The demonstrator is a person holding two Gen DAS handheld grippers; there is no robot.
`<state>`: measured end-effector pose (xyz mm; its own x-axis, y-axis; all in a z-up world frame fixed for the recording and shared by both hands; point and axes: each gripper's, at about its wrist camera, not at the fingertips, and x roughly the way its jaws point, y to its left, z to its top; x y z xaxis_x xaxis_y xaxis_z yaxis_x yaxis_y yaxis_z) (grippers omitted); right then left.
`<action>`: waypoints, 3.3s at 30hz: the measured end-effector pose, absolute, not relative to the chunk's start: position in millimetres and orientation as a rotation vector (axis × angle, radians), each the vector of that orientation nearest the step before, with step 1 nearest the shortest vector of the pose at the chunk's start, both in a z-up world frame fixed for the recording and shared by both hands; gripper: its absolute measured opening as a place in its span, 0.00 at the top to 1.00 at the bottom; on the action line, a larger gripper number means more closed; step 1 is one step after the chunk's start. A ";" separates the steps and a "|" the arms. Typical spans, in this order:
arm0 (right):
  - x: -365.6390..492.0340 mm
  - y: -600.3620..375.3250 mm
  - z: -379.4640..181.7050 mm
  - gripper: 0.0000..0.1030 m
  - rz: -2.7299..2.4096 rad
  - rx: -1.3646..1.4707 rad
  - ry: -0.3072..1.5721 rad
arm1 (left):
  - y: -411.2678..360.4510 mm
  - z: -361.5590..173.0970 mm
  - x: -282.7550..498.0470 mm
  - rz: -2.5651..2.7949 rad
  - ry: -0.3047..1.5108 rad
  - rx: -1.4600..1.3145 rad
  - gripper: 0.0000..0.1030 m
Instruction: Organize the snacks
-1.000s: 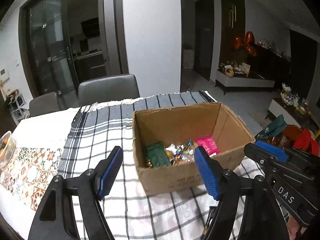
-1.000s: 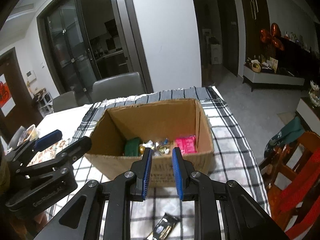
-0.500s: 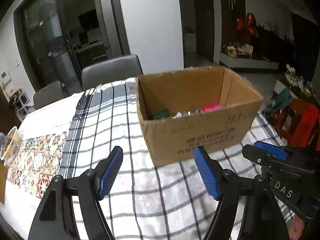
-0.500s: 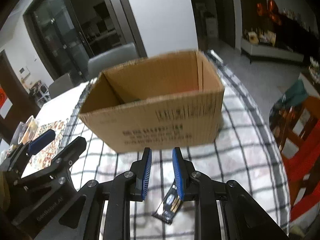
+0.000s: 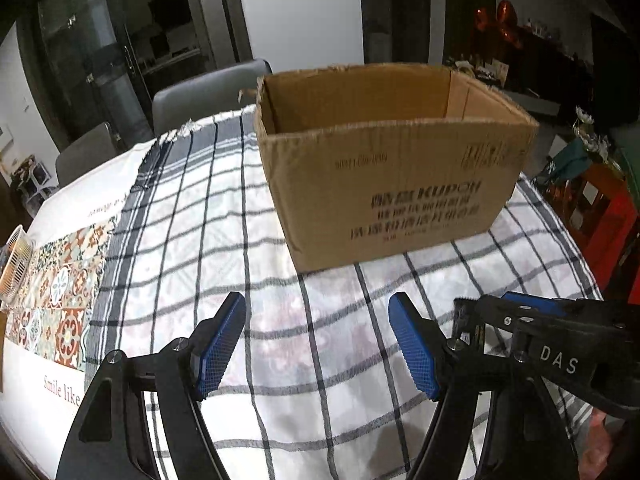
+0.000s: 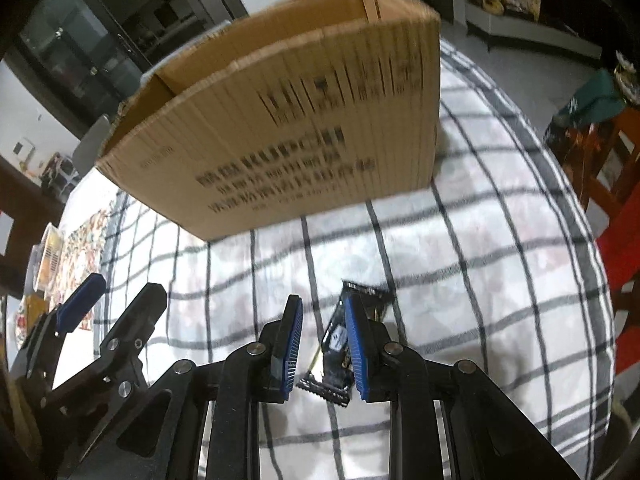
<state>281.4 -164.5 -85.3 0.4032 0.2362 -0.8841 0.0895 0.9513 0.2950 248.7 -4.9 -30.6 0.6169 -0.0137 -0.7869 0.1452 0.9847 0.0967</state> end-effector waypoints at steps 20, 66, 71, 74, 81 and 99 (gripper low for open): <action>292.8 -152.0 -127.5 0.61 -0.019 0.296 1.285 | -1.0 -59.1 250.6 -0.078 0.965 0.162 0.29; 257.6 -163.3 -51.8 0.65 0.025 0.210 0.990 | 7.5 0.7 227.3 -0.064 0.856 0.078 0.29; 253.9 -166.5 -26.9 0.65 0.048 0.217 0.917 | 8.7 24.3 224.0 -0.068 0.801 0.061 0.26; 254.3 -167.4 -14.3 0.65 0.063 0.217 0.879 | 9.5 35.7 224.6 -0.070 0.774 0.054 0.24; 260.8 -170.1 11.9 0.65 0.080 0.215 0.804 | 7.8 53.6 230.1 -0.072 0.731 0.052 0.21; 308.8 -167.9 48.1 0.65 0.151 0.197 0.696 | 6.8 83.0 271.3 -0.058 0.647 0.008 0.18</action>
